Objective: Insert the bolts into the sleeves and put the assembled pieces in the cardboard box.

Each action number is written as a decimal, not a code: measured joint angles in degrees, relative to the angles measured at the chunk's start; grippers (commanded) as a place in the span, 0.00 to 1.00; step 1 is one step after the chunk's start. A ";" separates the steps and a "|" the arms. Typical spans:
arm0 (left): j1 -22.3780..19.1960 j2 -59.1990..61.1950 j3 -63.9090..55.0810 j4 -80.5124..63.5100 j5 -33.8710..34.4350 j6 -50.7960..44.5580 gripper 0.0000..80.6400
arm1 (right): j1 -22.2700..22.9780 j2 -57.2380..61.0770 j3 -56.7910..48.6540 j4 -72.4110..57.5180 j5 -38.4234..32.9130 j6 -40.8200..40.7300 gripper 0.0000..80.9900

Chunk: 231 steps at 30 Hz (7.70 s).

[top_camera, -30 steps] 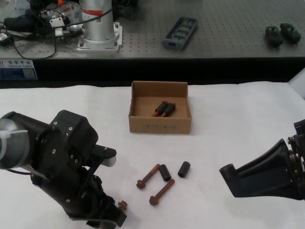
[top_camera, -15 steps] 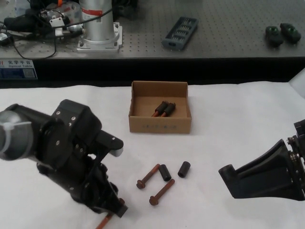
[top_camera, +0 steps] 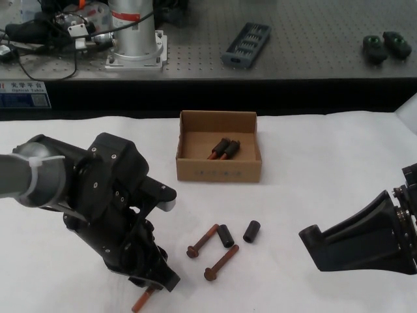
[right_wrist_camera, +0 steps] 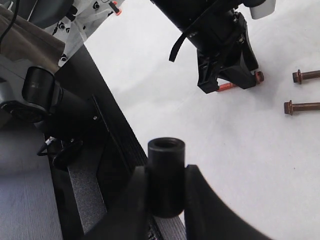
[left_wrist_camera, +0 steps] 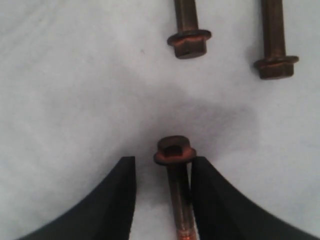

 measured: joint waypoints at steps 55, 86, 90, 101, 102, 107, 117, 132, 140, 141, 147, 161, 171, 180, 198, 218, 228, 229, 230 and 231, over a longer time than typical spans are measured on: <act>-0.77 -19.87 -11.05 -23.52 29.74 -30.01 0.01 | 0.00 6.53 0.00 -21.98 1.06 7.10 0.03; -4.57 -19.87 -11.05 -38.10 35.99 -44.39 0.01 | 0.00 6.53 0.00 -39.06 0.07 20.31 0.03; -4.57 -19.87 -11.05 -38.10 34.69 -43.76 0.01 | 0.00 6.53 0.00 -38.50 0.14 20.44 0.03; -4.47 -19.87 -11.05 -35.04 33.40 -40.76 0.01 | 0.00 6.53 0.00 -37.36 0.30 20.55 0.03; -4.47 -19.87 -11.05 -35.08 33.40 -40.76 0.01 | 0.00 6.53 0.00 -37.36 0.30 20.55 0.03; -4.47 -19.87 -11.05 -35.08 33.40 -40.76 0.01 | 0.00 6.53 0.00 -37.36 0.48 20.55 0.03; -4.47 -19.87 -11.05 -35.08 33.34 -40.76 0.01 | -0.41 6.53 0.00 -36.97 2.83 20.31 0.03; -4.34 -19.87 -11.05 -34.59 33.38 -40.34 0.01 | -2.15 6.53 0.00 -36.93 1.46 20.33 0.03; -4.34 -19.87 -11.05 -34.59 33.35 -40.34 0.01 | -2.18 6.53 0.00 -34.23 -0.66 18.62 0.03; -4.34 -19.87 -11.05 -34.59 33.34 -40.34 0.01 | -2.18 6.53 0.00 -33.84 -0.98 18.27 0.03; -4.34 -19.87 -11.05 -34.59 33.36 -40.34 0.01 | -2.18 6.53 0.00 -32.93 -2.31 17.68 0.03; -4.34 -19.87 -11.05 -34.59 33.36 -40.34 0.01 | -2.18 6.53 0.00 -34.90 -2.75 17.68 0.03; -4.34 -19.87 -11.05 -34.59 33.36 -40.49 0.01 | -2.18 6.53 0.00 -36.75 -2.73 18.01 0.03; -4.34 -19.87 -11.05 -34.59 33.36 -40.95 0.01 | -2.18 6.53 0.00 -36.90 -0.44 18.01 0.03; -4.34 -19.87 -11.67 -31.42 32.09 -38.71 0.01 | -3.20 6.35 0.46 -36.79 -0.59 18.07 0.03; -4.31 -19.87 -11.78 -25.01 37.61 -38.28 0.01 | -3.65 5.51 0.49 -38.16 -2.43 19.13 0.03; -4.16 -19.87 -11.78 -24.37 40.10 -37.28 0.02 | -3.65 5.51 0.62 -38.16 -3.62 19.14 0.03; -4.16 -19.87 -11.78 -24.37 40.49 -37.04 0.05 | -3.65 5.51 0.62 -38.16 -3.72 19.14 0.03; -4.16 -19.87 -11.78 -24.26 40.71 -36.85 0.12 | -3.65 5.51 0.62 -38.16 -3.74 19.14 0.03; -4.16 -19.87 -11.78 -24.25 40.70 -36.84 0.20 | -3.65 5.51 0.62 -38.16 -3.74 19.14 0.03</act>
